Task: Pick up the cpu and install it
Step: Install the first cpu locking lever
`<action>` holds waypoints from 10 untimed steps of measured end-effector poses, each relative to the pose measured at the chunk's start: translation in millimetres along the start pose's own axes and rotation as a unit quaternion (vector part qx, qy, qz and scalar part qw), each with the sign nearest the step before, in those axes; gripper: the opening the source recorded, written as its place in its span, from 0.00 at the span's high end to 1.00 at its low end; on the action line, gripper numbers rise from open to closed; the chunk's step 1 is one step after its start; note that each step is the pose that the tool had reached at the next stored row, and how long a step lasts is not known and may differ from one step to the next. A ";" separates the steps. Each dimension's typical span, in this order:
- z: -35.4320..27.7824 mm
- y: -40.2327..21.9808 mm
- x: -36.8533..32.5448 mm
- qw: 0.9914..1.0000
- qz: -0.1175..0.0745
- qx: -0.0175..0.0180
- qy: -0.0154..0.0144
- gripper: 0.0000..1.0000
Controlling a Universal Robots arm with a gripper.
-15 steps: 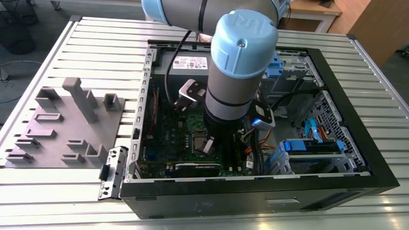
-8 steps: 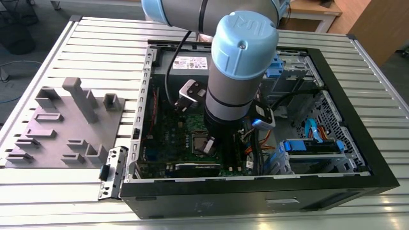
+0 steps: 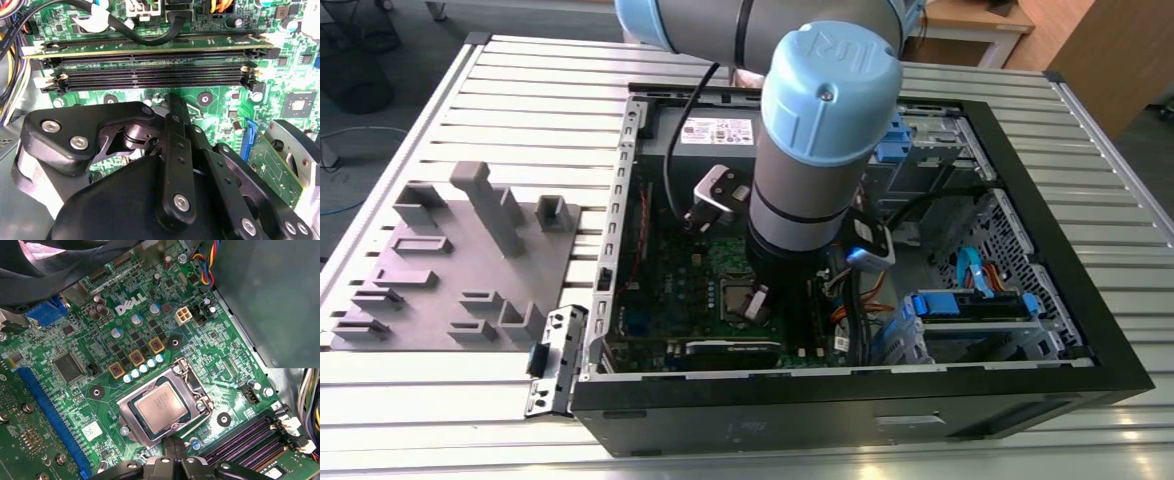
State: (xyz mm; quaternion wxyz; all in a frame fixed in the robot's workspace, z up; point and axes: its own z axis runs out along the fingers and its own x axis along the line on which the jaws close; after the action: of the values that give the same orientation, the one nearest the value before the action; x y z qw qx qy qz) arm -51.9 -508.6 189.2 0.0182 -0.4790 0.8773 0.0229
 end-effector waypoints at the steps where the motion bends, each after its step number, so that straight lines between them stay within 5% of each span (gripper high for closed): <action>1: -1.8 0.1 -0.2 1.000 0.000 0.000 0.000 0.89; 10: -34.5 0.8 -1.9 1.000 0.000 0.000 0.001 0.89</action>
State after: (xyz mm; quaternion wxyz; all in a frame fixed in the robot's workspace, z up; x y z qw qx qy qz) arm -51.9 -508.5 223.8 0.0178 -0.4788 0.8775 0.0223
